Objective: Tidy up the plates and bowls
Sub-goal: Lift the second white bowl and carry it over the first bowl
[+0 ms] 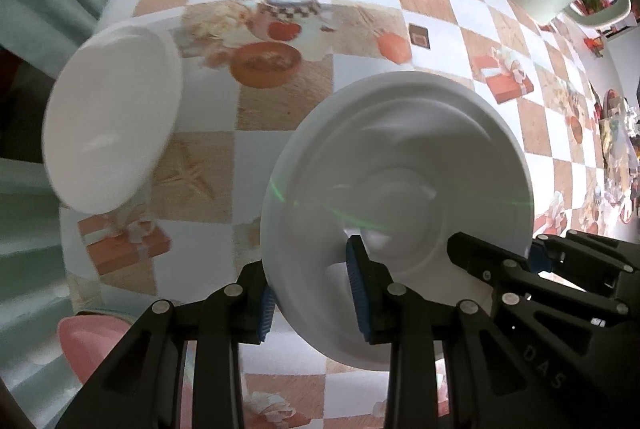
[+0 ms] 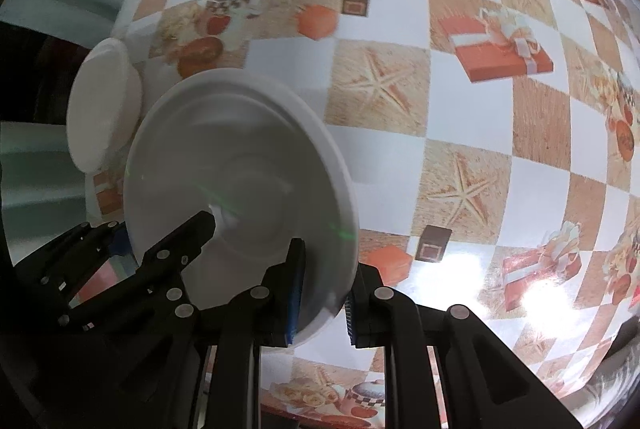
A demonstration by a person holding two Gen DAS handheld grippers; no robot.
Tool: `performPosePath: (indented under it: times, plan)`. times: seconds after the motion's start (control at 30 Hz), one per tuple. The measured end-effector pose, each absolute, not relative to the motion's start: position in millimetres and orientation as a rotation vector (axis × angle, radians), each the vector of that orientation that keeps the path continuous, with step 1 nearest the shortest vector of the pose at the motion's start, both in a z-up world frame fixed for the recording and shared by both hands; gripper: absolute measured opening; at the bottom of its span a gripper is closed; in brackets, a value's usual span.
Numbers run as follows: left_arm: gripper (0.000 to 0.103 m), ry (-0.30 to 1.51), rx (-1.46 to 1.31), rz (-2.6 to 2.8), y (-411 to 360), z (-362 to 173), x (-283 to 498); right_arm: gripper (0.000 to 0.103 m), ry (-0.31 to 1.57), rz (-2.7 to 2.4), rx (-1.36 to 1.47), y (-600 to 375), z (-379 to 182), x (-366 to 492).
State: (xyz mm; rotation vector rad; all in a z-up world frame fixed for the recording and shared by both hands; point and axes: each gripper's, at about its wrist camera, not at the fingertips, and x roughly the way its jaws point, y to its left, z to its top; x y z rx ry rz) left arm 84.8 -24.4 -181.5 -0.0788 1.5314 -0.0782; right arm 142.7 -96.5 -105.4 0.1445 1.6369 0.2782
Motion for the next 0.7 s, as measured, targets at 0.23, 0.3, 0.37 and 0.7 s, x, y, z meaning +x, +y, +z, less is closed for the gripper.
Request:
performPosePath:
  times: [0.23, 0.3, 0.37, 0.7]
  plan:
    - [0.035, 1.501, -0.115, -0.033, -2.7, -157.9, 72.9, 0.019, 1.609, 0.318, 0.105, -76.9, -87.2, 144.0]
    - [0.035, 1.491, -0.120, -0.023, 6.5, -150.1, 73.6, 0.019, 1.603, 0.328, 0.099, -69.6, -81.6, 144.6]
    - [0.035, 1.482, -0.126, -0.012, 15.0, -144.6, 71.7, 0.019, 1.597, 0.337, 0.093, -63.6, -77.8, 147.2]
    - [0.035, 1.451, -0.179, 0.061, 57.8, -128.9, 71.6, 0.019, 1.559, 0.405, 0.042, -15.3, -63.9, 161.4]
